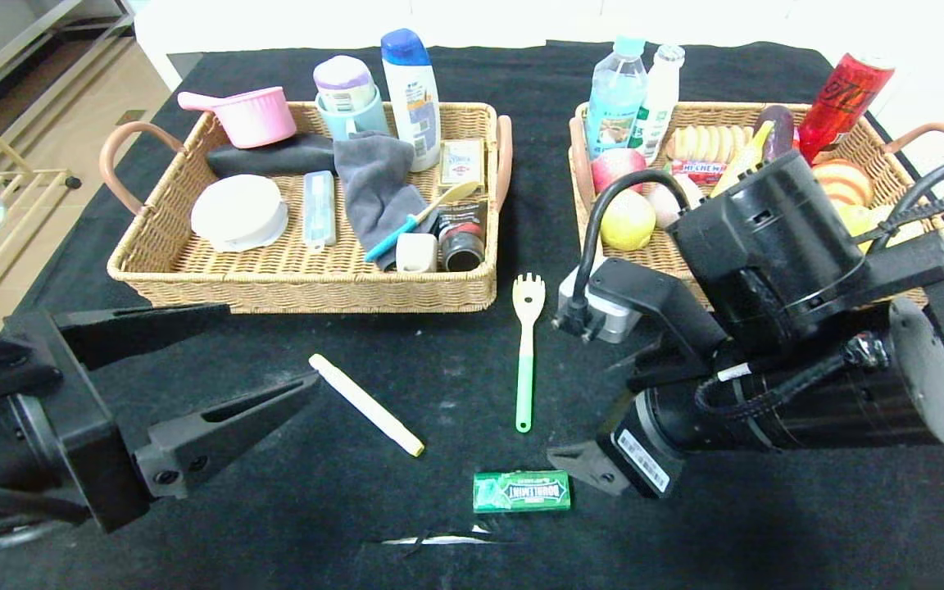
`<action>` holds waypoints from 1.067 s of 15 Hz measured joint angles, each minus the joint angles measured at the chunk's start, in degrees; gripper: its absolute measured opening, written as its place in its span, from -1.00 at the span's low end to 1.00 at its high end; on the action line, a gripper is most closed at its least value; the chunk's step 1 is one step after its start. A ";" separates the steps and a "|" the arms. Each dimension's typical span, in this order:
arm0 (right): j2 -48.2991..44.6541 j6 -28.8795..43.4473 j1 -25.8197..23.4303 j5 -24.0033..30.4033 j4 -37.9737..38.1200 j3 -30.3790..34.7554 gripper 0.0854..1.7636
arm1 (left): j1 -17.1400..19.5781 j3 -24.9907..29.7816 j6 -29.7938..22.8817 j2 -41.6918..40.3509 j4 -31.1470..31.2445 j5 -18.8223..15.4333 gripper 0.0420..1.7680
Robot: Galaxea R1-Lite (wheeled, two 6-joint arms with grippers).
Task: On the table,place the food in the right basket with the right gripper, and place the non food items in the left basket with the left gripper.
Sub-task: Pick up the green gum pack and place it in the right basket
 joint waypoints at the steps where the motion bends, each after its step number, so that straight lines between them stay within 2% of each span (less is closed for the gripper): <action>1: -0.38 -2.24 0.00 0.09 0.02 0.57 0.83 | 0.46 -0.20 0.00 -0.11 0.02 0.00 0.94; 5: -0.83 -8.19 0.94 -1.35 0.43 1.82 0.87 | 1.30 -1.08 -0.02 -1.26 0.79 -0.01 0.94; 9: 0.59 -12.25 4.22 -7.50 -0.04 2.50 0.90 | 2.90 -2.40 0.05 -2.95 2.07 0.00 0.94; 13: 1.60 -13.98 7.42 -11.65 -2.35 3.52 0.91 | 3.94 -4.61 0.06 -5.27 7.72 0.00 0.94; 16: 2.12 -15.75 9.26 -13.59 -8.56 7.05 0.92 | 4.02 -6.60 0.06 -7.02 12.68 0.00 0.94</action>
